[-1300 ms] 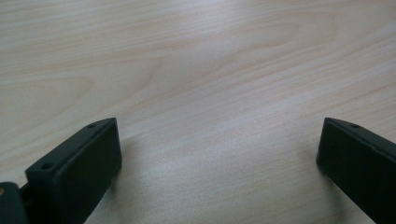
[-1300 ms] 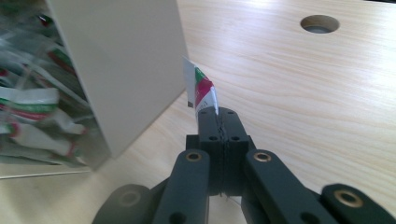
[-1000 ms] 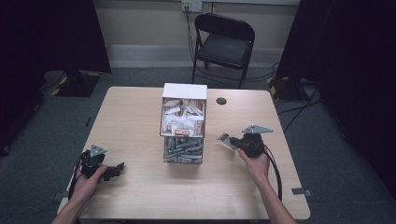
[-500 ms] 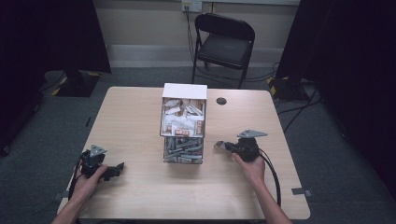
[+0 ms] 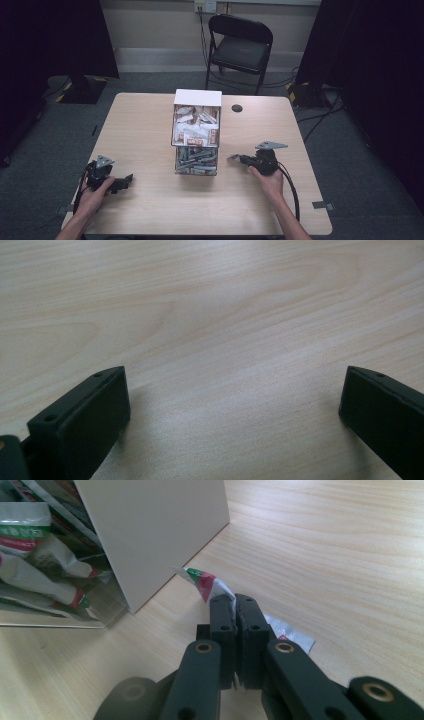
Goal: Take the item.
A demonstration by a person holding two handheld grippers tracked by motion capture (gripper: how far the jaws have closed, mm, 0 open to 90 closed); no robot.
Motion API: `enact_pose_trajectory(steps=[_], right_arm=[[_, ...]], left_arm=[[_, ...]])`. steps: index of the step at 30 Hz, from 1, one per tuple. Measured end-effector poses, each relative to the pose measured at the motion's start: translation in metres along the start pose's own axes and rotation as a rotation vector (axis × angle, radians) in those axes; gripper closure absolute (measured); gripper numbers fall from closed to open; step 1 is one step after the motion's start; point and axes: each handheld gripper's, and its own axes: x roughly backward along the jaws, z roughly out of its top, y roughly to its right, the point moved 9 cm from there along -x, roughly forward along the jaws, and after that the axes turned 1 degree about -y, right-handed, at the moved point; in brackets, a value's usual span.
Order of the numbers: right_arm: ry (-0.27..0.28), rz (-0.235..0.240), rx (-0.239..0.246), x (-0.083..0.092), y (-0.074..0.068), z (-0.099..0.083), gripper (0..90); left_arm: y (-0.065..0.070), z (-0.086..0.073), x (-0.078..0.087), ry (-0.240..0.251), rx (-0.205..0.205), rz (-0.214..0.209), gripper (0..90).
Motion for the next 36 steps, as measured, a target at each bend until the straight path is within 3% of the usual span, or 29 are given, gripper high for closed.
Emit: enact_pose_trajectory(steps=[12, 24, 31, 36], right_arm=[[-0.014, -0.015, -0.027, -0.014, 0.011, -0.003, 86.5], [-0.03, -0.009, -0.035, -0.029, 0.007, -0.005, 78.6], [-0.026, -0.019, -0.051, -0.028, 0.009, -0.004, 66.4], [-0.017, -0.027, -0.053, -0.028, 0.009, -0.003, 50.8]], left_arm=[[0.0, 0.0, 0.0, 0.001, 0.0, -0.001, 0.0], [0.0, 0.0, 0.0, 0.0, 0.0, 0.001, 0.0], [0.0, 0.0, 0.0, 0.0, 0.0, -0.001, 0.0], [0.0, 0.0, 0.0, 0.0, 0.0, -0.001, 0.0]])
